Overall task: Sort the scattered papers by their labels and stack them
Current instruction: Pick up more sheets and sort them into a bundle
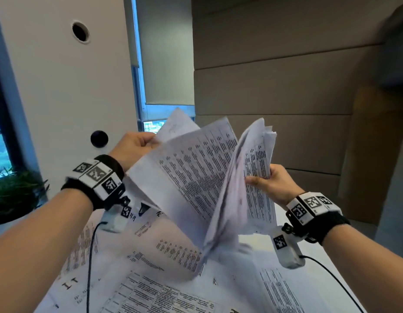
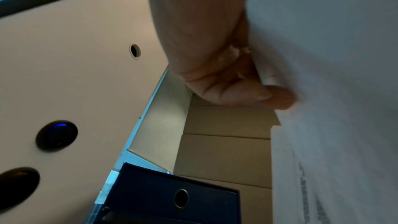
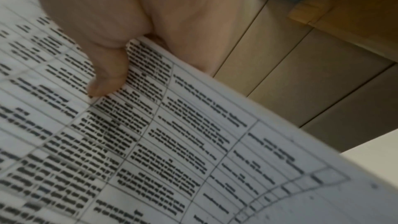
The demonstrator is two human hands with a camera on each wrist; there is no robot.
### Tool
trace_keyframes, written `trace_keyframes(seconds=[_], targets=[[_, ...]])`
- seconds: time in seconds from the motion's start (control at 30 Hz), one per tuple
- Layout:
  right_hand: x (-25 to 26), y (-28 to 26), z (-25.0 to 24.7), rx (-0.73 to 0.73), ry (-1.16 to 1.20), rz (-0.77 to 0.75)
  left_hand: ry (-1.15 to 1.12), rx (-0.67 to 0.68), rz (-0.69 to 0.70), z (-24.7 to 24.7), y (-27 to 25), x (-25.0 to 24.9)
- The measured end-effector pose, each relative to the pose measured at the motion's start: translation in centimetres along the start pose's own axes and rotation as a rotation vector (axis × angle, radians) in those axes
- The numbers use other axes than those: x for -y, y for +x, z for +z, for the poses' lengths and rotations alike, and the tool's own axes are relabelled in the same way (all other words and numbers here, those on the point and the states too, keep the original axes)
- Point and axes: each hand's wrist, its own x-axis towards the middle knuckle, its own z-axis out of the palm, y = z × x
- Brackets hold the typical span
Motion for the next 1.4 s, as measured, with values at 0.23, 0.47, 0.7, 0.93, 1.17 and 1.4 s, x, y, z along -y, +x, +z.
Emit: trace_keyframes(seconds=[0.23,0.47,0.7,0.93,1.17,1.4], targets=[[0.0,0.0,0.3,-0.022,-0.121,-0.012,0.175,0.002,-0.011,1.4,0.5,-0.8],[0.8,0.7,1.2,-0.028,-0.063,-0.021,-0.005,0.330,0.103,4.7,0.9,-2.9],[-0.3,0.6,0.0,-0.128,0.110,0.040,-0.149,0.036,-0.079,3.6,0.3,-0.8],[-2.5,0.7,-0.5,-0.249,0.318,0.102,-0.629,0.260,-0.489,5.7,-2.7,5.2],[-3.1,1.2,0.2,-0.292,0.304,0.135,-0.825,0.355,-0.385,8.4,-3.2,6.9],[-2.6,0.7,1.5,-0.142,0.197,0.022,-0.364,-0.134,-0.138,10.8,-3.4,6.0]])
